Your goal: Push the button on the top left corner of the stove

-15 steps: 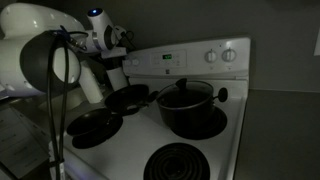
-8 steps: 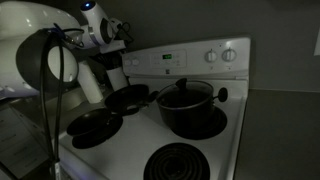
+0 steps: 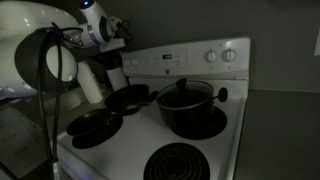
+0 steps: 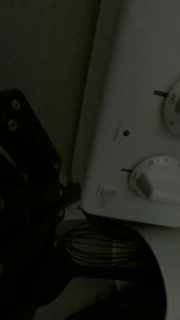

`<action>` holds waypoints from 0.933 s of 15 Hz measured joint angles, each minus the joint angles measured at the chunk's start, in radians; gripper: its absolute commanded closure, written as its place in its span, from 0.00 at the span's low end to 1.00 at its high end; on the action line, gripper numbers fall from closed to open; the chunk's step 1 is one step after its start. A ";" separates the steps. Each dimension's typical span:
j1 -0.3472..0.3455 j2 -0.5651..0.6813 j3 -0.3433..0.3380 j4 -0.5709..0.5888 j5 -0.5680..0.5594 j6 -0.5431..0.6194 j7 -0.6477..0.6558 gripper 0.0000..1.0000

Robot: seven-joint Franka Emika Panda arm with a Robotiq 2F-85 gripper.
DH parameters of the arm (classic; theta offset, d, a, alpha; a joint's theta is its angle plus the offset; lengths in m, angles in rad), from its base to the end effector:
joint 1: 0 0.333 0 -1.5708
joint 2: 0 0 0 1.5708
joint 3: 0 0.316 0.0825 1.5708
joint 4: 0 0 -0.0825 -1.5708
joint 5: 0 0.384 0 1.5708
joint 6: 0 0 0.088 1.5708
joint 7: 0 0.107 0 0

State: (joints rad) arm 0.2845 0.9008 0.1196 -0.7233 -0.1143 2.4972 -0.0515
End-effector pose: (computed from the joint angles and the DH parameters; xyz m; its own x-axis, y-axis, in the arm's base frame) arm 0.7782 0.2733 0.5272 0.5728 0.2906 0.7665 0.3866 -0.9203 0.0600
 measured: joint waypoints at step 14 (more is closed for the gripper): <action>-0.019 0.000 0.047 0.046 0.123 -0.273 0.104 1.00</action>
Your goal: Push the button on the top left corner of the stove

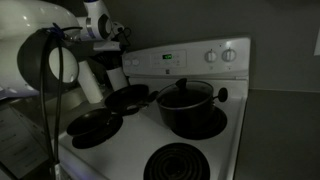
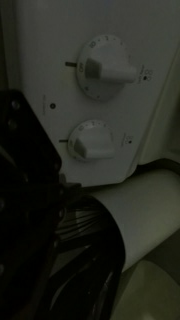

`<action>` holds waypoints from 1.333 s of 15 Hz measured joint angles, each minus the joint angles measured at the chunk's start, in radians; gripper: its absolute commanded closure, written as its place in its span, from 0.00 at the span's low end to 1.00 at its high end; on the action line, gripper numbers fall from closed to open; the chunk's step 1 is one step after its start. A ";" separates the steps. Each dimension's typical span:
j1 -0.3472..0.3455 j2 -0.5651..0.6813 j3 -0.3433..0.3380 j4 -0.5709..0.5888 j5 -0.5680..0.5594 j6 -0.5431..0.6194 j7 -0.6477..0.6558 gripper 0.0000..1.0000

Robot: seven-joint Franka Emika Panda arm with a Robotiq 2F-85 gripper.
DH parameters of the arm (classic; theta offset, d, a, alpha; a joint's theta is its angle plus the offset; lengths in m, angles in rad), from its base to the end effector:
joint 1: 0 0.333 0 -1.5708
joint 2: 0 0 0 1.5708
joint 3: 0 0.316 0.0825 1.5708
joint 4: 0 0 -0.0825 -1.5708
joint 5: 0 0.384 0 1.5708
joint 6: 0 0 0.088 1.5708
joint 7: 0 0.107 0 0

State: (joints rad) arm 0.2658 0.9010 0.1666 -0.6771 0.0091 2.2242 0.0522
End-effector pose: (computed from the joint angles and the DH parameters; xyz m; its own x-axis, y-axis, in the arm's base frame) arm 0.7703 0.2732 0.5158 0.7888 0.1599 0.5935 0.3172 -0.9330 -0.1702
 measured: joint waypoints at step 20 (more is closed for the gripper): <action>-0.024 0.082 0.022 0.086 0.009 -0.007 -0.009 1.00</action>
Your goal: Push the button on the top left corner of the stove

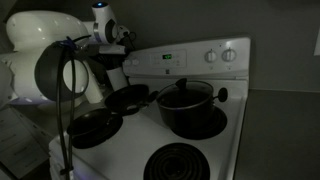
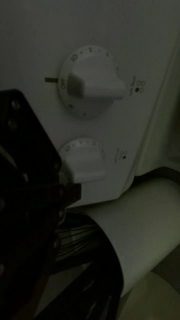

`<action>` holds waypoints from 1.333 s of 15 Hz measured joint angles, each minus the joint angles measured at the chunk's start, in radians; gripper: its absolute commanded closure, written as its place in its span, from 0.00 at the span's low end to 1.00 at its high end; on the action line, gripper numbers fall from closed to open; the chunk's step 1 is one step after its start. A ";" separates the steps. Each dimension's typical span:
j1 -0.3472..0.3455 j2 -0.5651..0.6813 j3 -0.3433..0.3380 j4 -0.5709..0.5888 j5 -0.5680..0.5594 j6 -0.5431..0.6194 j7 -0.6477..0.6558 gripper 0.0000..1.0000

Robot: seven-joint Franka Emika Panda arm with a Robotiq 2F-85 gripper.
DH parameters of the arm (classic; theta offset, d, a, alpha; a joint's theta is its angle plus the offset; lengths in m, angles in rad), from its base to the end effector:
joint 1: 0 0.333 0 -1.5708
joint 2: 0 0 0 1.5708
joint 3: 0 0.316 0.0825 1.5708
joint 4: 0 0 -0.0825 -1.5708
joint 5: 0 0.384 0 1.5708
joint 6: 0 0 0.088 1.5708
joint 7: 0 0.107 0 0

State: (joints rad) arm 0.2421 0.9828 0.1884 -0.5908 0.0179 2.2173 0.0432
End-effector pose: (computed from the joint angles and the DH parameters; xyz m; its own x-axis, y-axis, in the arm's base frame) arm 0.7852 0.2581 0.4932 0.7970 0.1316 0.5895 0.3013 -0.9325 -0.1991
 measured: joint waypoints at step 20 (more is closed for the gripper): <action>-0.001 0.039 0.002 0.046 0.000 0.064 -0.037 1.00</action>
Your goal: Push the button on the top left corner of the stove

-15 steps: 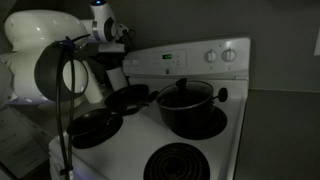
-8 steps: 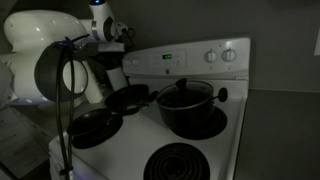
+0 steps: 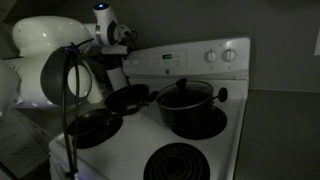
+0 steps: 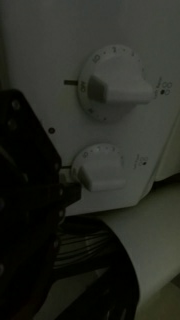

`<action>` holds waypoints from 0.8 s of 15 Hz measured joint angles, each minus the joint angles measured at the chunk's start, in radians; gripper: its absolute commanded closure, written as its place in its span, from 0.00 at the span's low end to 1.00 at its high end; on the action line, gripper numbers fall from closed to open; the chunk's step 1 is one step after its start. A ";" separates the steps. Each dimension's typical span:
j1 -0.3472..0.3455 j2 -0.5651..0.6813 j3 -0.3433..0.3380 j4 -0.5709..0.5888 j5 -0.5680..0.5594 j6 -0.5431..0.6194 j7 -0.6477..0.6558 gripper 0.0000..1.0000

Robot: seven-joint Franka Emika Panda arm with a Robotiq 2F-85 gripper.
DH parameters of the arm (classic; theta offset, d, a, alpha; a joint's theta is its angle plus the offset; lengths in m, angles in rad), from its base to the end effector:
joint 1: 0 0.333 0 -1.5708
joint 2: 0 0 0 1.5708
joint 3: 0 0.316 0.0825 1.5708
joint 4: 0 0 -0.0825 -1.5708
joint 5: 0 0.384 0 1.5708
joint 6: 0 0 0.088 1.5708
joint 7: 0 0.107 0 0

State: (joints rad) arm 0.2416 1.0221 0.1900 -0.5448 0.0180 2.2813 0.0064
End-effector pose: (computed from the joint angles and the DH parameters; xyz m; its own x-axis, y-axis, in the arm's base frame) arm 0.7922 0.2544 0.4930 0.7485 0.1340 0.6495 0.3250 -0.9278 -0.1830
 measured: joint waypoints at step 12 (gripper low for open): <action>-0.005 0.011 0.016 0.016 0.000 0.014 -0.097 1.00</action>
State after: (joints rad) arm 0.2369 1.0330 0.2060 -0.5286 0.0179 2.2958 -0.0910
